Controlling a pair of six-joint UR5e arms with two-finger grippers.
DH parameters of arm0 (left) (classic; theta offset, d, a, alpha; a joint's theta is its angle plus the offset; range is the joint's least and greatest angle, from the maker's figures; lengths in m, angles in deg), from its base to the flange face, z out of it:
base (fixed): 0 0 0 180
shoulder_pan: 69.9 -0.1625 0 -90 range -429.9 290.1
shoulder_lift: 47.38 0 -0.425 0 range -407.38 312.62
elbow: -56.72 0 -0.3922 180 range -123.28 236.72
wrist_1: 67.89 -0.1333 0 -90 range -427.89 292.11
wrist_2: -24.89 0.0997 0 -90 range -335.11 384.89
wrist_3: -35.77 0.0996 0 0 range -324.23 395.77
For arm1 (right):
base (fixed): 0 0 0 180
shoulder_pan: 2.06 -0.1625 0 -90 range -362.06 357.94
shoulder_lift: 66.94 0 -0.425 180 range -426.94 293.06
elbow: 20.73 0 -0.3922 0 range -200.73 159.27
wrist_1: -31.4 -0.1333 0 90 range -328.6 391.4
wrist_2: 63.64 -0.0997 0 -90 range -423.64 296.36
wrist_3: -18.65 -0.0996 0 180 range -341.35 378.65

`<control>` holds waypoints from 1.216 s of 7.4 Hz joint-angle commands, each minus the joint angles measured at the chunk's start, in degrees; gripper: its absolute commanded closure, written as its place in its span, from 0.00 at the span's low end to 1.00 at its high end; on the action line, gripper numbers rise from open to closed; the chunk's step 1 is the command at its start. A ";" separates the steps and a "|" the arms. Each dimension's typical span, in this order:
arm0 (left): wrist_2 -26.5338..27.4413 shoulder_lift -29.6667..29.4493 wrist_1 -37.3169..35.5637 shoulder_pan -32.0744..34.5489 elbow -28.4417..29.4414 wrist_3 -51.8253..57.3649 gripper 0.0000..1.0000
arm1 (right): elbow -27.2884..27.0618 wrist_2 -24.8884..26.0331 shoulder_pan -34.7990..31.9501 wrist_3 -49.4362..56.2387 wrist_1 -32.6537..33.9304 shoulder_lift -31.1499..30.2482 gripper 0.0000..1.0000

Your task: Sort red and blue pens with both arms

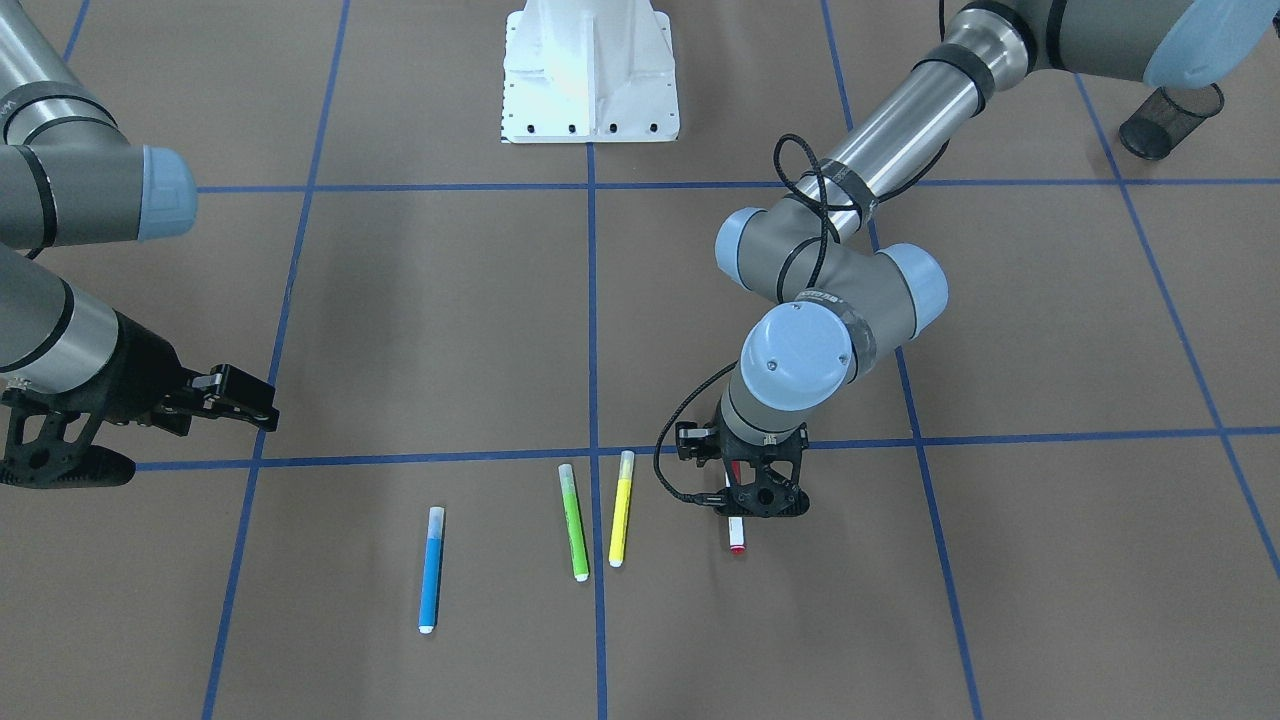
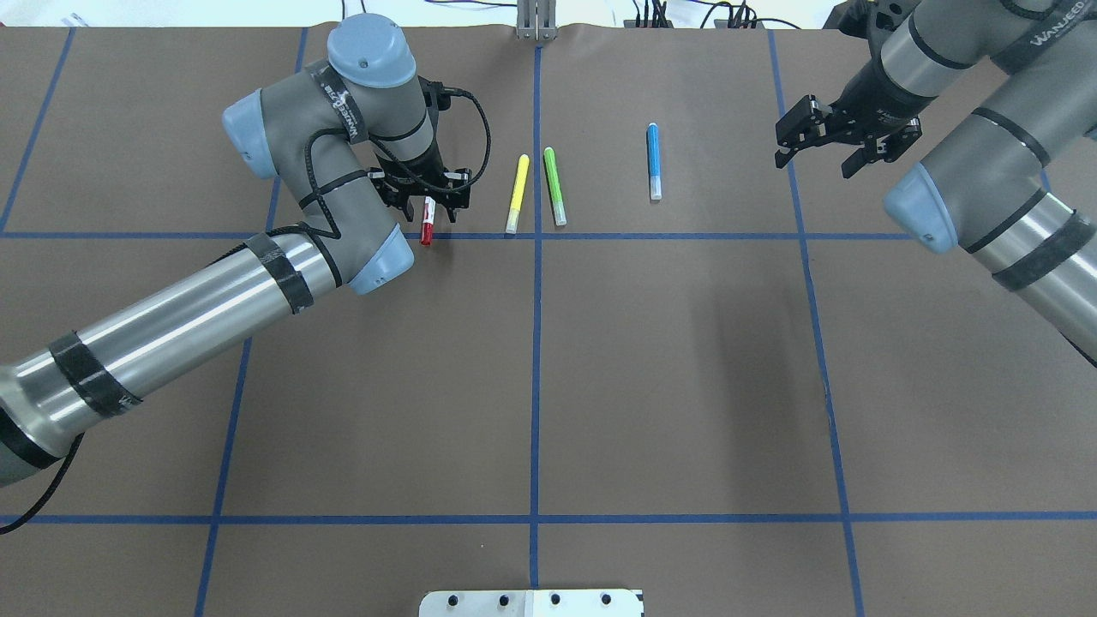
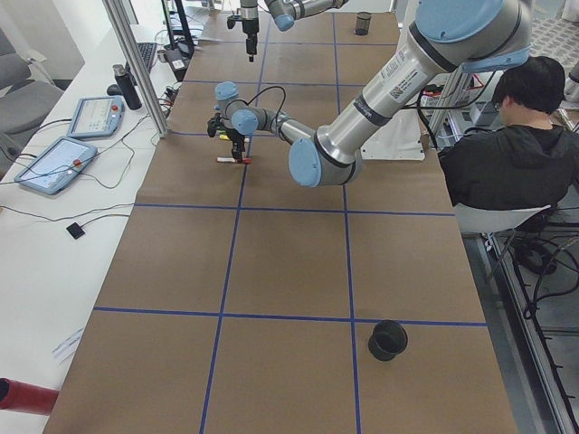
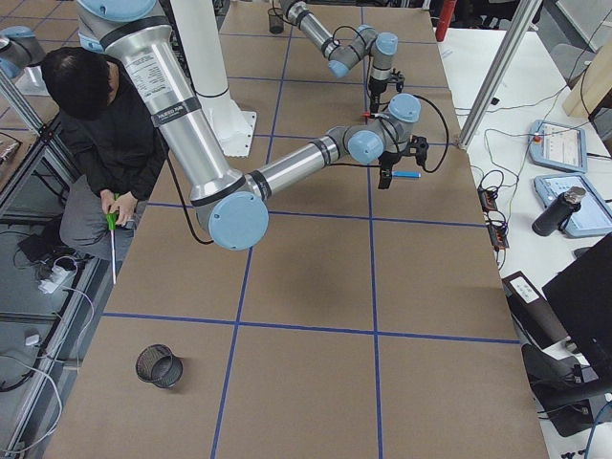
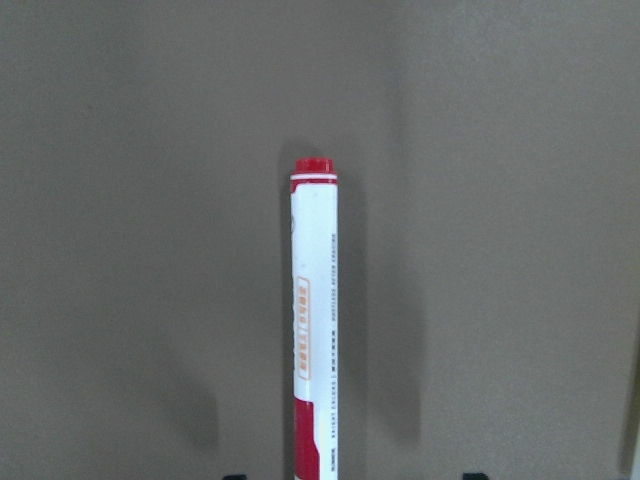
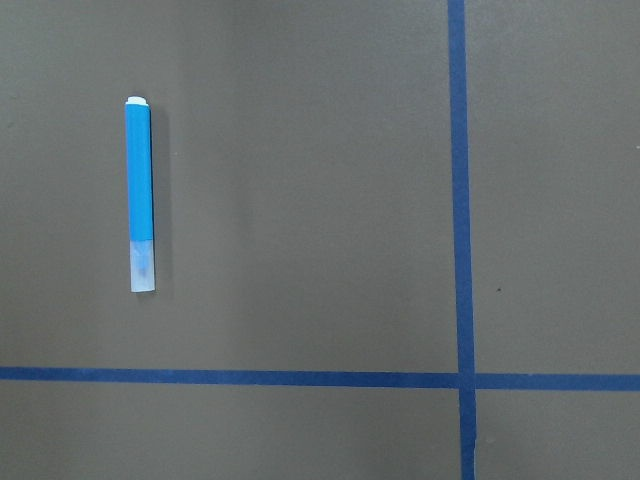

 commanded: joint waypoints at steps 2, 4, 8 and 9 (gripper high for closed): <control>0.89 0.18 0.00 0.00 0.22 -0.01 0.44 | 0.01 0.00 0.64 -1.58 -0.25 0.26 0.00; 0.89 0.35 0.00 0.00 0.31 -0.01 0.50 | -0.16 -0.09 0.64 -1.68 -0.25 0.26 0.00; 0.98 0.62 0.09 -0.09 0.13 -0.10 0.96 | -0.16 -0.09 0.64 -1.68 -0.25 0.26 0.00; 0.98 0.71 0.18 -0.09 0.05 -0.62 1.00 | -0.25 -0.09 0.64 -1.68 -0.25 0.35 0.00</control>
